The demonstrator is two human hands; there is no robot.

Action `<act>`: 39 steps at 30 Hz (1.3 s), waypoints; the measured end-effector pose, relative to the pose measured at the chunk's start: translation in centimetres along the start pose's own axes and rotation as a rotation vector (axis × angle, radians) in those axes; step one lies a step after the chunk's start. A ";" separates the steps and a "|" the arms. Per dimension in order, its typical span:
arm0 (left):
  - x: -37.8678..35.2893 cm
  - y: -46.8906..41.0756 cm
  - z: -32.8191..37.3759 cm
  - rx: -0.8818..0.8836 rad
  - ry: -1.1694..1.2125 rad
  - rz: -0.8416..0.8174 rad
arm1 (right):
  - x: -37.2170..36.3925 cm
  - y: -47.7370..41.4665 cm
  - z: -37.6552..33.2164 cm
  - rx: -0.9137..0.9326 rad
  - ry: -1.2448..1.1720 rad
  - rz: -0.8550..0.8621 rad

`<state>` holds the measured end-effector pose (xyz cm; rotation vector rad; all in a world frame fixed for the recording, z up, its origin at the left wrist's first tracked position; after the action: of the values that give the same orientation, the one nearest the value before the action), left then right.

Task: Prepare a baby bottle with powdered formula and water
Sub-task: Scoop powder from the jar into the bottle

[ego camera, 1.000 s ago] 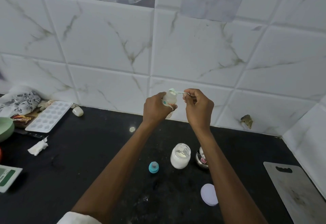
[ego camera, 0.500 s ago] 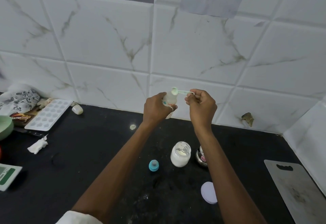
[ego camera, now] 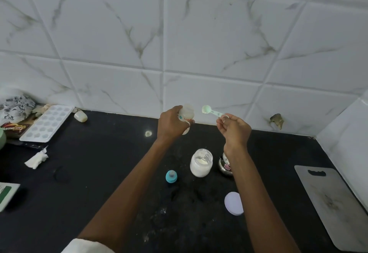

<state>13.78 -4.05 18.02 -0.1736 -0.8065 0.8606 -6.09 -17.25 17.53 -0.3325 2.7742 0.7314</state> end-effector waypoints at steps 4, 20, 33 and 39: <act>-0.5 0.7 -0.8 0.020 0.012 -0.002 | 3.6 -2.4 4.0 -0.091 0.086 0.090; -2.9 2.7 -2.4 0.018 0.034 -0.020 | 1.7 -4.3 6.9 0.290 1.204 0.102; -3.9 5.0 -5.5 0.068 0.066 -0.015 | 0.3 -6.7 12.2 0.264 1.662 0.047; -4.4 5.1 -5.4 0.060 0.074 -0.026 | 0.1 -7.0 12.3 0.276 1.706 0.033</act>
<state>12.72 -3.01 9.52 -0.1413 -0.7114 0.8476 -1.94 -17.00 4.02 -1.3395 4.2768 -0.2091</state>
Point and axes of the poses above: each hand's wrist, its own y-axis away from the middle knuckle, its own x-axis out of the back of the hand, z = x × y, the point moved 8 cm from there along -y, towards the middle knuckle, and after that the axes turned 15 degrees about -x, right-handed, at the moved point
